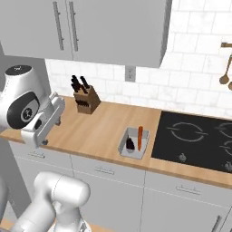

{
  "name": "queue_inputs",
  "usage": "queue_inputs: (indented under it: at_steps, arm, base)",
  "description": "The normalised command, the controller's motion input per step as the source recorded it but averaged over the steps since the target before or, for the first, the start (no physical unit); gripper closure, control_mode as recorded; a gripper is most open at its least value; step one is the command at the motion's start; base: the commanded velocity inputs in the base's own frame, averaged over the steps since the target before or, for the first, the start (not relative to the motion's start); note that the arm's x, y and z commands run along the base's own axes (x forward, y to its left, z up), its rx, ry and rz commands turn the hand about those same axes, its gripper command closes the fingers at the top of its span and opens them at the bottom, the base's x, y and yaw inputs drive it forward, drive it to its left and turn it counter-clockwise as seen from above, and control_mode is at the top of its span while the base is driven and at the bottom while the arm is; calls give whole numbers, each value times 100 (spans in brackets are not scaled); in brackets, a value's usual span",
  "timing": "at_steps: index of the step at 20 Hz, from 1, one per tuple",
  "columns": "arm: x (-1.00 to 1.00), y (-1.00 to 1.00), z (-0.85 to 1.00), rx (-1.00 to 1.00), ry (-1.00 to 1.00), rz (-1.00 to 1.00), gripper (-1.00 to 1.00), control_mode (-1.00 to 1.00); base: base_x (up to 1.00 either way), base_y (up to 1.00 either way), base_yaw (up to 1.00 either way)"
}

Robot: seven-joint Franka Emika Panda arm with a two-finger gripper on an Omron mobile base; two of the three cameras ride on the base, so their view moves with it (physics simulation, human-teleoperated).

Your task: Take the meat container that has the fish and place it on the second highest rack of the freezer. Then take the vegetable container that has the eggplant and carrot and place it on the highest rack of the freezer.

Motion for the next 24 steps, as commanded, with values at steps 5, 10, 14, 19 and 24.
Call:
queue_inputs:
  at_steps: [5,10,14,19,24]
  arm:
    - [0,0,0,0,0,0,-100,100]
    - [0,0,0,0,0,0,-100,100]
    - [0,0,0,0,0,0,-100,100]
    - [0,-6,-4,0,-2,0,-100,-100]
    - [7,-97,-15,7,-1,0,-100,-100]
  base:
    - [18,-32,-9]
    - [42,0,-17]
    - [61,-8,-1]
    - [2,-1,0]
    - [0,0,0]
